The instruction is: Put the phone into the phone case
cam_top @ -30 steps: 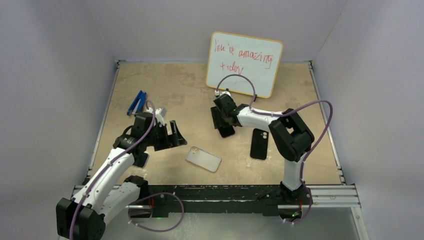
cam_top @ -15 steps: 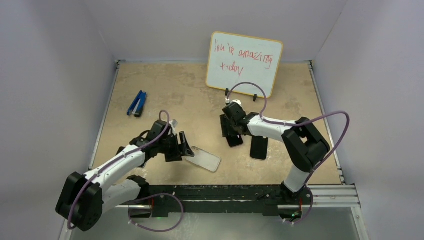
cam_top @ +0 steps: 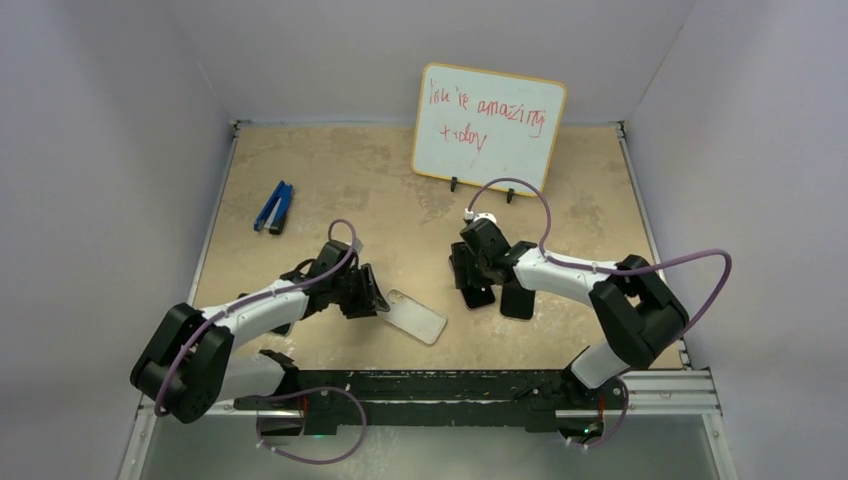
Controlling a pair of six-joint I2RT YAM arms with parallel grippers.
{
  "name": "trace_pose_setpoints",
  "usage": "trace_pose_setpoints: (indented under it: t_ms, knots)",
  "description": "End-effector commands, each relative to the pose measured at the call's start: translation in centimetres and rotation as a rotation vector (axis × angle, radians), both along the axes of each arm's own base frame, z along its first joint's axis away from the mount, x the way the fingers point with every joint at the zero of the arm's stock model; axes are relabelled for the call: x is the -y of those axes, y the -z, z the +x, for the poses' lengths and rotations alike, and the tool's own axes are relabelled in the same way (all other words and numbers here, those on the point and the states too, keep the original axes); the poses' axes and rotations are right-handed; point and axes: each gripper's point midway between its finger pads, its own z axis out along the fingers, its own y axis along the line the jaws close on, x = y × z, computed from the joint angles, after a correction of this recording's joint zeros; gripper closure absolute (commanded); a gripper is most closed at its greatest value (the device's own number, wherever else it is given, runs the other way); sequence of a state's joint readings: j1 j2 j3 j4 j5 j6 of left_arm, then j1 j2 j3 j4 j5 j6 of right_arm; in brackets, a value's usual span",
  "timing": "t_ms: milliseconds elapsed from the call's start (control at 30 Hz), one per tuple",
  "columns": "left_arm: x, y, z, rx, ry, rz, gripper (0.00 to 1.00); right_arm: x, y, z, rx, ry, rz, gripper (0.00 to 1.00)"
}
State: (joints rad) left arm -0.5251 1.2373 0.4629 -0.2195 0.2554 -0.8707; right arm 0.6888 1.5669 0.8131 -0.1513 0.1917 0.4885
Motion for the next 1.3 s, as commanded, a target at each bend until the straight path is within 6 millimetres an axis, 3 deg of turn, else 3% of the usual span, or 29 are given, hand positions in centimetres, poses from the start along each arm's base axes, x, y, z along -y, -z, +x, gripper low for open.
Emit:
trace_pose_setpoints:
  t_ms: [0,200,333,700,900,1100,1267]
  knots:
    - [1.0,-1.6,3.8,0.132,0.011,0.013,0.64,0.8,0.1,-1.5,-0.028,0.029,0.017,0.59]
    - [2.4,-0.9,4.7,0.104,0.046,-0.005,0.66,0.2,-1.2,-2.0,-0.016,0.016,0.067,0.60]
    - [2.0,-1.1,4.9,0.117,0.061,0.023,0.64,-0.3,-1.8,-2.3,-0.011,0.006,0.095,0.60]
    - [0.7,-0.5,3.0,0.099,0.065,0.051,0.63,0.0,-2.7,-2.4,0.016,0.014,0.093,0.61]
    - [1.6,-0.6,2.7,0.110,0.062,-0.025,0.64,-1.7,-4.2,-3.1,0.014,-0.023,0.203,0.62]
    - [1.9,-1.5,3.6,0.135,0.056,-0.027,0.66,-3.2,-6.1,-3.6,0.040,-0.063,0.300,0.62]
    - [2.1,-1.5,3.5,0.133,0.065,-0.047,0.75,-4.5,-7.6,-3.6,0.079,-0.094,0.357,0.62]
